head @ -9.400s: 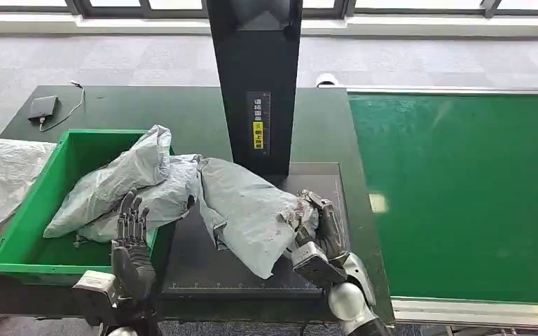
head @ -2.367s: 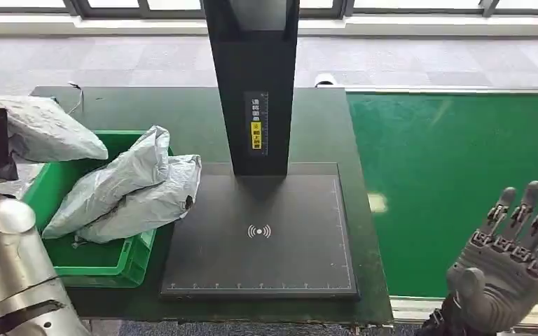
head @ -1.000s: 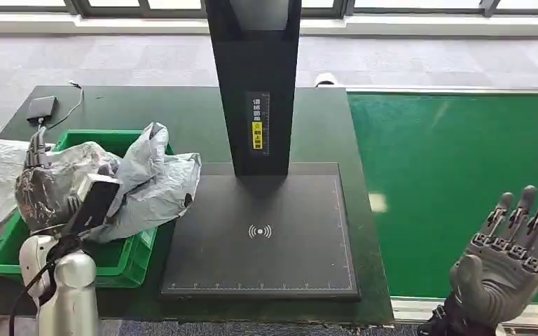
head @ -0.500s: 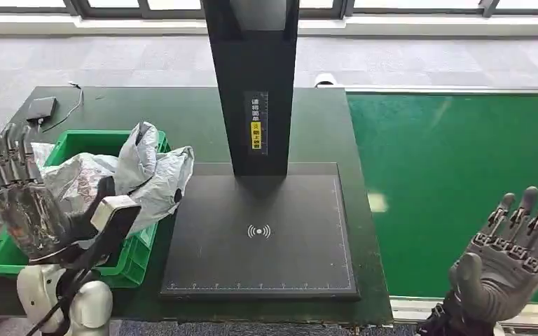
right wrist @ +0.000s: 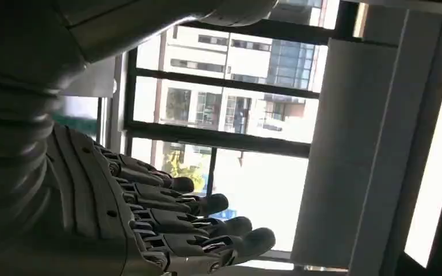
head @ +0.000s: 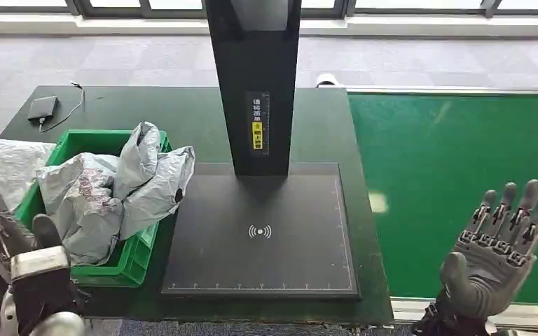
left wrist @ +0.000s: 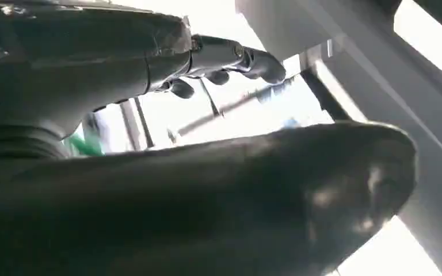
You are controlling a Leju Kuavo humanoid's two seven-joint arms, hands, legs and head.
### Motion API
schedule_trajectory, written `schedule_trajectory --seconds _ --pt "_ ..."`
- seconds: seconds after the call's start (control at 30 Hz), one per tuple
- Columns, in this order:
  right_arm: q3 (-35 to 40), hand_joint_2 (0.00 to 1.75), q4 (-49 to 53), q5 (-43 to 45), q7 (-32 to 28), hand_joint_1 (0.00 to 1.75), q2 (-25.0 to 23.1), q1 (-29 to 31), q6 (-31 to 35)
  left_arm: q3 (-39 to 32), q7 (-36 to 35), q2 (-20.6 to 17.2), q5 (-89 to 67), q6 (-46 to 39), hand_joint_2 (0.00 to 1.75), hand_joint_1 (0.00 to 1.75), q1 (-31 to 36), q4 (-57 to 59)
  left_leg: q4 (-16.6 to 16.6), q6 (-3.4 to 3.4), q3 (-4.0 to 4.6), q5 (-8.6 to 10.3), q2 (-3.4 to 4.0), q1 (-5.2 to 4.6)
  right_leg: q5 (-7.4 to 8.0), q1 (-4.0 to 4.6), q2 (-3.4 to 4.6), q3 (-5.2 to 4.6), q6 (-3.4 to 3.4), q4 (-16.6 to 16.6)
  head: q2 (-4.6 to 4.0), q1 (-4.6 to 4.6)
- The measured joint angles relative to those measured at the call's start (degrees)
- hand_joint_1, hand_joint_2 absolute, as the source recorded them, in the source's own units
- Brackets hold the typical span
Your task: Moved the parcel from conveyor to table for the left to box.
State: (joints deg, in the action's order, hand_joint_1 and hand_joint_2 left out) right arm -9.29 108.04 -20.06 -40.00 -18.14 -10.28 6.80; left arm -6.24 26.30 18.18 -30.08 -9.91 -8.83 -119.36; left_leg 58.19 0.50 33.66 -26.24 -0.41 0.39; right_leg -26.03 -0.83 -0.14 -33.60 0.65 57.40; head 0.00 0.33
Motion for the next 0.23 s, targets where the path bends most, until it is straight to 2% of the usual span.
schedule_trajectory --seconds 0.07,0.23 --pt "0.00 0.00 -0.33 -0.94 0.00 0.00 0.00 0.10 -0.74 0.93 2.60 0.26 9.35 9.02 0.00 0.00 -1.20 0.90 0.00 0.00 0.01 0.00 0.00 0.00 0.00 0.00 -0.01 -0.01 0.00 0.00 0.00 0.00" --pt "0.02 0.00 -1.01 -1.73 0.00 0.00 0.00 0.37 -2.06 3.86 6.77 0.40 16.55 17.37 0.00 0.00 -0.92 9.21 0.00 -0.01 -0.03 0.01 -0.02 -0.01 0.01 -0.01 -0.03 0.03 0.01 -0.01 0.00 -0.02"
